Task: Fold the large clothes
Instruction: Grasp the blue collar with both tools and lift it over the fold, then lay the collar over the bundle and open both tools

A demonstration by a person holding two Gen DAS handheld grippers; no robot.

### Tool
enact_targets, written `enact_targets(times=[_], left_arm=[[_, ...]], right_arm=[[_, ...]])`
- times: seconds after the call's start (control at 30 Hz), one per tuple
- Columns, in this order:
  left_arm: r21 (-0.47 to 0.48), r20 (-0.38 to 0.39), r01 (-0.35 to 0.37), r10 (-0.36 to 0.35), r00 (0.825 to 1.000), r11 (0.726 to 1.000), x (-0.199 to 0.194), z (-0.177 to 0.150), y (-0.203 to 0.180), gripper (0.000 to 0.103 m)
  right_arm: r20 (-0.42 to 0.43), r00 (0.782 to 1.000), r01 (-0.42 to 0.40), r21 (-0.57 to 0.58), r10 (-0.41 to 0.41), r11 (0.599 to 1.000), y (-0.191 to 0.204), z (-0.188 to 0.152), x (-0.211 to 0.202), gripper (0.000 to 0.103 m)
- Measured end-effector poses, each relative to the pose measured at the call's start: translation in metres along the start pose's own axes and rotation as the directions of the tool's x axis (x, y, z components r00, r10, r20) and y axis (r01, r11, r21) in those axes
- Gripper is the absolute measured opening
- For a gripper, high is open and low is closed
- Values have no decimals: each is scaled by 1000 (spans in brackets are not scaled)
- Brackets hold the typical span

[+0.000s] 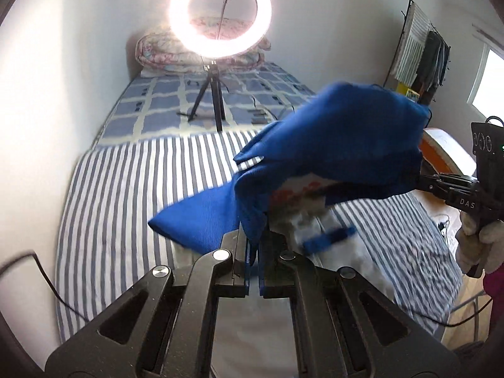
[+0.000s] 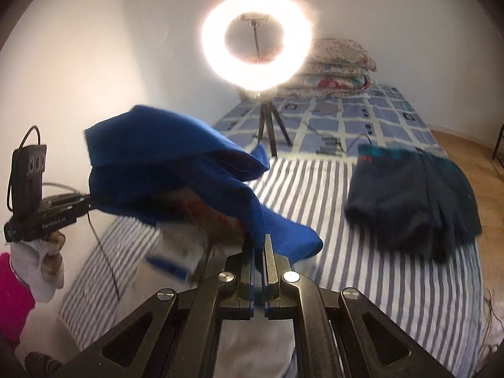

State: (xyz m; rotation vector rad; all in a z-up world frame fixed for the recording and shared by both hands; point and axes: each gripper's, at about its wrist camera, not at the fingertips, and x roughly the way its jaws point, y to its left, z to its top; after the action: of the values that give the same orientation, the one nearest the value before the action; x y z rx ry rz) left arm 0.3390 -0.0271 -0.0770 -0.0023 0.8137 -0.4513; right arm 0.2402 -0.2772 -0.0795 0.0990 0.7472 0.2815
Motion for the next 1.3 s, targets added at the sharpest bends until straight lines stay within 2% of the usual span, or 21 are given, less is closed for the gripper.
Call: enact_targets(times=[0.17, 0.4, 0.57, 0.77, 0.9, 1.0, 1.07, 1.1, 1.3], left_arm=[[-9, -26, 7, -7, 1000, 1000, -14, -56, -13, 1], [-68, -70, 14, -19, 997, 998, -14, -131, -14, 1], [-64, -104, -10, 3, 995, 998, -4, -166, -13, 1], [-73, -122, -15, 6, 992, 997, 4, -189, -11, 1], [-46, -101, -24, 19, 995, 999, -11, -192, -14, 1], [-31, -86, -13, 10, 996, 999, -29, -187, -12, 9], [-10, -86, -19, 18, 996, 1000, -44, -187, -11, 20], [-6, -88, -19, 19, 996, 1000, -50, -188, -10, 29], [-15, -39, -53, 52, 998, 998, -103, -187, -3, 31]], right_arm=[[-37, 999, -1, 0, 1, 1000, 11, -52, -17, 1], [-111, 994, -9, -8, 8, 1000, 25, -124, -10, 1], [-167, 986, 3, -55, -12, 998, 39, -159, 0, 1], [-210, 977, 33, -48, -42, 998, 33, -176, 11, 1], [-186, 982, 20, -70, -33, 997, 36, -175, -6, 2], [-155, 986, 43, -105, -59, 994, 43, -175, -26, 8], [-123, 989, 64, -124, -80, 990, 43, -173, -44, 19], [-100, 991, 75, -134, -89, 988, 42, -172, -56, 22], [-9, 995, 101, -139, -103, 985, 42, -157, -114, 26]])
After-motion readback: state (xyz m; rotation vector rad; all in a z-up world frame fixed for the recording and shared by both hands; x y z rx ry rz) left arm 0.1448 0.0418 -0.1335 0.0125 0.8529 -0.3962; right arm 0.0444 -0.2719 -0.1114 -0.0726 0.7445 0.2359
